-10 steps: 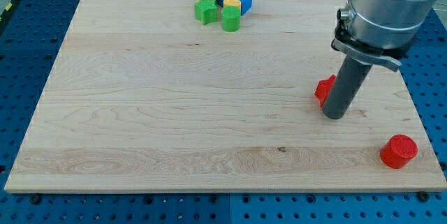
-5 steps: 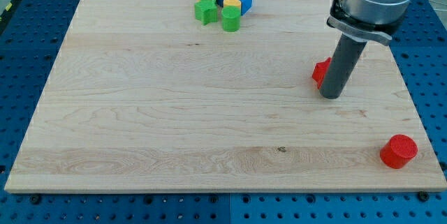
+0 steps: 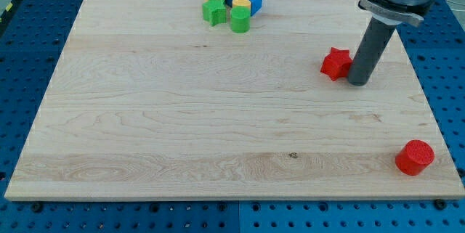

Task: Move the red star towards the group of blocks

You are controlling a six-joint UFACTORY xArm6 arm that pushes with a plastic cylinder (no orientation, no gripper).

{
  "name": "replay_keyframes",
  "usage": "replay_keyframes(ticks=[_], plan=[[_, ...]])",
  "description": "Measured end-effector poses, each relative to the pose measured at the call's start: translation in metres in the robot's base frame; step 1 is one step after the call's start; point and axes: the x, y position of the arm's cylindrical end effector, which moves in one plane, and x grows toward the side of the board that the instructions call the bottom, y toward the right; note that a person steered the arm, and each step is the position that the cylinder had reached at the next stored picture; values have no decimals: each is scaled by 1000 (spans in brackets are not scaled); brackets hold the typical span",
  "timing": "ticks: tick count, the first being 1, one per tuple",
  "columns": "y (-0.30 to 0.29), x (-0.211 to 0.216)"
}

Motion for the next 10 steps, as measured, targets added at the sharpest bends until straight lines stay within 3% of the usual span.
replay_keyframes(ticks=[5,10], plan=[[-10,-39],[-82,-20]])
